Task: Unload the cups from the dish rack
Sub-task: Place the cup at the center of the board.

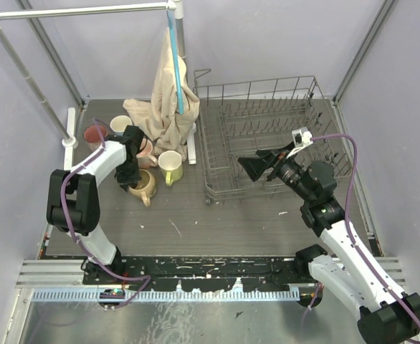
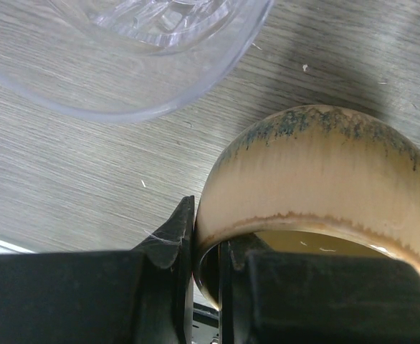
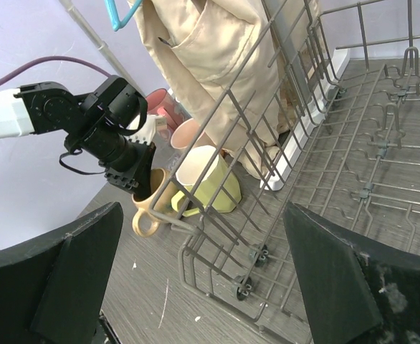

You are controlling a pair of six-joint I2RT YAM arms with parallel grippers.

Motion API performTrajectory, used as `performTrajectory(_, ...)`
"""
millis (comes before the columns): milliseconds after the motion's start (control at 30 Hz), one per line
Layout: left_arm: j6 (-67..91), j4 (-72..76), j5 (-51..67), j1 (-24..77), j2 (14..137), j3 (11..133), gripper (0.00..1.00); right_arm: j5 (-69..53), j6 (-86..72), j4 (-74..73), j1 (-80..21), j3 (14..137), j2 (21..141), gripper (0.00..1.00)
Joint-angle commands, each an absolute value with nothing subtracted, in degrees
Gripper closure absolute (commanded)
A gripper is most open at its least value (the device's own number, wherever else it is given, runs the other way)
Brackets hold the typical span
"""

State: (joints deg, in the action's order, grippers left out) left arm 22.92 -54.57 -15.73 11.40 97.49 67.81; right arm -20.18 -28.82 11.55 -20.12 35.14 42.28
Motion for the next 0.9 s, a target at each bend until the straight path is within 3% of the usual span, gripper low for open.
performTrajectory(0, 22.41, -55.46, -17.67, 11.15, 97.70, 70.00, 0.94, -20.30, -28.03, 14.68, -20.00, 36.66, 41.93, 0.00)
performTrajectory(167, 22.39, -55.81, -18.00, 11.09, 98.46, 70.02, 0.82, -20.43, -27.98, 14.76, -20.02, 36.47, 41.77, 0.00)
performTrajectory(333, 22.37, -55.59, -18.01, 11.16, 96.84, 69.46, 0.61, -20.39, -27.99, 14.62, -20.04, 36.43, 41.45, 0.00)
performTrajectory(867, 23.27, -55.84, -12.84, 11.18, 88.79, 70.00, 0.25, -19.10, -27.56, 13.54, -20.02, 36.49, 41.14, 0.00)
